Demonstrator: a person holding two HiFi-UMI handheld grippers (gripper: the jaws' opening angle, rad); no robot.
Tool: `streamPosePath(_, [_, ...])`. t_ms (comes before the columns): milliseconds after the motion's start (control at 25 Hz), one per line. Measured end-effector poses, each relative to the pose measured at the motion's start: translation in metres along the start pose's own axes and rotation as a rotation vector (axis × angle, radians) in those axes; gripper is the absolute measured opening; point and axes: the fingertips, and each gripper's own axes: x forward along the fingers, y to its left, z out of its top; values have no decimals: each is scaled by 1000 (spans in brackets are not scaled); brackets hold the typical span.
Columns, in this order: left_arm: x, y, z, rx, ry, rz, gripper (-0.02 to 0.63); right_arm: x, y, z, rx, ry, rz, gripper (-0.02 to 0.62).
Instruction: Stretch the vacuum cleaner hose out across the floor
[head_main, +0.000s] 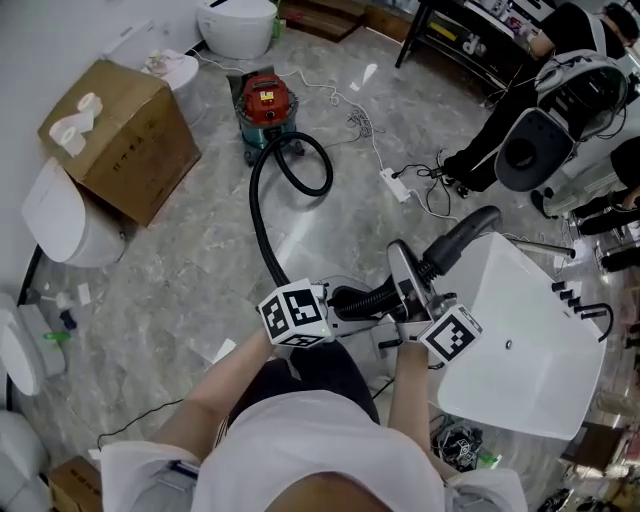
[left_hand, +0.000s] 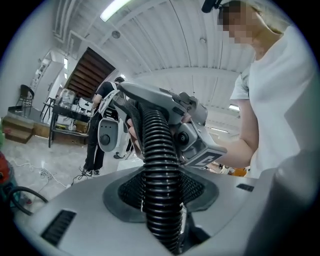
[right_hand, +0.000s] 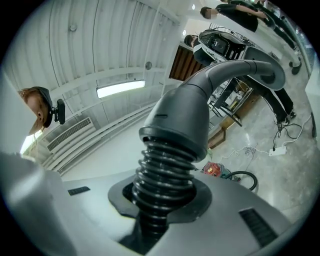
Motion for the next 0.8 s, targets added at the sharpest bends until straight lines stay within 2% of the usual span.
streamPosePath(360, [-65,-74,-30,14,64,-48,170,-21,69,-67,10,-17,-10,89])
streamPosePath(800, [-120,-158,-84,38,98,-140,169,-60,122,-155,9,-29,-60,87])
